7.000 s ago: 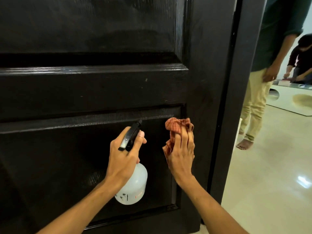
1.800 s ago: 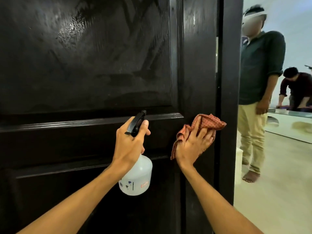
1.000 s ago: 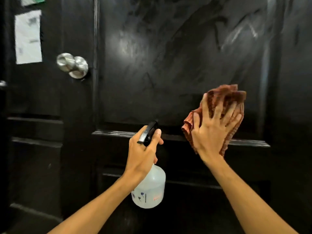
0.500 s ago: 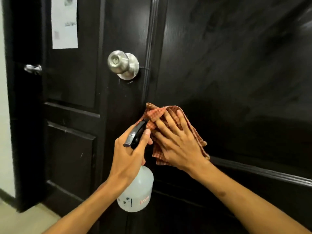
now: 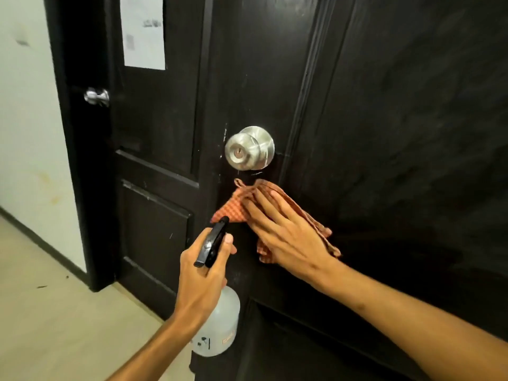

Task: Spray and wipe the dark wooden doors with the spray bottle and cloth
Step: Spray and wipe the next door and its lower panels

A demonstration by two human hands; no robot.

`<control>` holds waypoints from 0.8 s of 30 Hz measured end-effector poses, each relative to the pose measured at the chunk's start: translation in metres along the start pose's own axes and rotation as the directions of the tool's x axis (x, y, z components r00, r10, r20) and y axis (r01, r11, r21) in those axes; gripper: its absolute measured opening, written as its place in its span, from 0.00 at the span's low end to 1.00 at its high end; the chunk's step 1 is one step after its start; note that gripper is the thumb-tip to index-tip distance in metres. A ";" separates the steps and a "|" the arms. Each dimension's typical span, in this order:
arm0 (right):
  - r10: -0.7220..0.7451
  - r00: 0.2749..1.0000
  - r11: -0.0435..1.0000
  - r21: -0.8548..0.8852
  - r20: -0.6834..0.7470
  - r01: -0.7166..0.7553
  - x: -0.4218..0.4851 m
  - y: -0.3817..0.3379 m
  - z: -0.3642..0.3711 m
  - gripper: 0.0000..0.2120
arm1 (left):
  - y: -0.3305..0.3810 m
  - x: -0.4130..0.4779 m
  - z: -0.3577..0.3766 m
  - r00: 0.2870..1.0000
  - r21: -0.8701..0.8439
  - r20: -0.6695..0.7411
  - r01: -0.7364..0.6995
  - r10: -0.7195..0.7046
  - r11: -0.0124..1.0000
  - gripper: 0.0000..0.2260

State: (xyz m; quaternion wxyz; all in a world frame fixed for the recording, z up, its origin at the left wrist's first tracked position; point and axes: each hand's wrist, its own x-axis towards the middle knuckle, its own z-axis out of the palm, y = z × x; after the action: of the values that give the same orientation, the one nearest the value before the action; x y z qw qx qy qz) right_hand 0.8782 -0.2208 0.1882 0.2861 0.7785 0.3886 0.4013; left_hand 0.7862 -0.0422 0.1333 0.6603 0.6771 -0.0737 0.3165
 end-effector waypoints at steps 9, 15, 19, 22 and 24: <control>-0.232 0.943 0.965 -0.068 0.240 0.254 0.054 -0.017 -0.003 0.33 | 0.026 0.019 -0.019 0.999 0.012 -0.035 0.036 -0.036 0.999 0.12; -0.154 0.940 0.987 0.091 0.306 0.132 0.041 -0.021 -0.012 0.32 | 0.042 0.015 -0.020 1.000 0.065 0.001 0.023 -0.024 0.998 0.08; -0.096 0.957 0.995 0.039 0.274 0.088 -0.043 0.009 -0.015 0.30 | 0.067 0.006 -0.004 0.996 0.058 0.092 0.016 -0.022 0.998 0.04; 0.120 0.987 0.993 -0.029 0.108 -0.117 -0.050 0.058 -0.042 0.28 | 0.089 0.004 0.019 0.992 0.026 0.118 0.032 -0.035 0.999 0.07; 0.226 0.972 0.974 -0.036 0.063 -0.224 -0.051 0.078 -0.063 0.28 | 0.103 0.002 0.033 0.991 0.008 0.129 0.044 -0.045 0.999 0.08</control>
State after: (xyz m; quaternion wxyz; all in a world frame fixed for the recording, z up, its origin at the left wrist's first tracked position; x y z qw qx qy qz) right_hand 0.8351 -0.2964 0.2592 0.2629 0.8263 0.2825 0.4104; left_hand 0.7455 -0.0851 0.2245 0.6592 0.6994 -0.1005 0.2573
